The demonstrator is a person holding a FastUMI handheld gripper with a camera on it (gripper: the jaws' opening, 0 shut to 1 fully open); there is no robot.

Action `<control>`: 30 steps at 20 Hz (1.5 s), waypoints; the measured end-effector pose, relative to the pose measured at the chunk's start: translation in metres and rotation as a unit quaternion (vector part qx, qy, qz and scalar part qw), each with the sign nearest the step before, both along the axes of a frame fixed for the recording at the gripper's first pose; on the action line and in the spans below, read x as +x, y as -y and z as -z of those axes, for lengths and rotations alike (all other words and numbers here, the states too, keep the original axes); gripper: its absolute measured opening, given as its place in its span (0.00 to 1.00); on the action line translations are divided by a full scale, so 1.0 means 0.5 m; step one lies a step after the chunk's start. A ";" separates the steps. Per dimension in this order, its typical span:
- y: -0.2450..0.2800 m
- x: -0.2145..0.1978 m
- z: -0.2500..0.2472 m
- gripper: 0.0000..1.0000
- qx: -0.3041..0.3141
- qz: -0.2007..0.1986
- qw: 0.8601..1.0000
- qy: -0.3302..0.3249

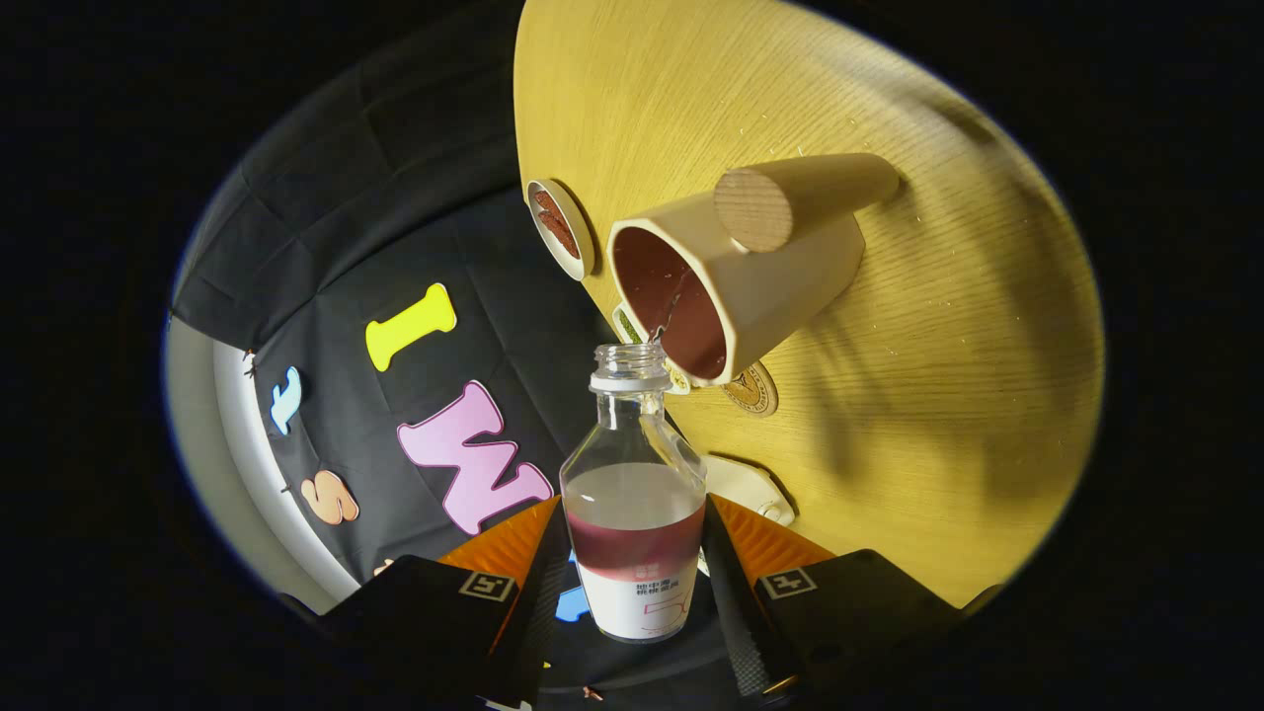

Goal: Take the bottle from table, then pour the juice into the cup, finally place the bottle on the coaster

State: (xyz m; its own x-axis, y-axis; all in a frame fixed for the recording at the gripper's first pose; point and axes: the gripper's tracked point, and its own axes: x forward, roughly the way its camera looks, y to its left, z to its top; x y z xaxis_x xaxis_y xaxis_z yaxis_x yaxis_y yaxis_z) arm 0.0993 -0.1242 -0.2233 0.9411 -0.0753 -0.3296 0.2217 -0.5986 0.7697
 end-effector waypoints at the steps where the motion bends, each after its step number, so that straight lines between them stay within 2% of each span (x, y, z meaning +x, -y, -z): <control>1: -0.001 0.003 0.000 0.74 0.006 -0.003 1.000 -0.001; 14: -0.014 -0.001 -0.016 0.74 0.097 -0.038 0.994 0.011; 22: 0.013 -0.003 -0.020 0.74 0.146 -0.015 0.989 0.006; 30: 0.046 0.002 -0.019 0.74 0.164 0.008 0.986 0.001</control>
State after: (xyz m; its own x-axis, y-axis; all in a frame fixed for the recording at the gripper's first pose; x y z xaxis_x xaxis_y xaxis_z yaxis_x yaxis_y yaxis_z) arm 0.1001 -0.1470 -0.2139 0.9415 0.0200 -0.3365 0.2082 -0.8196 0.5337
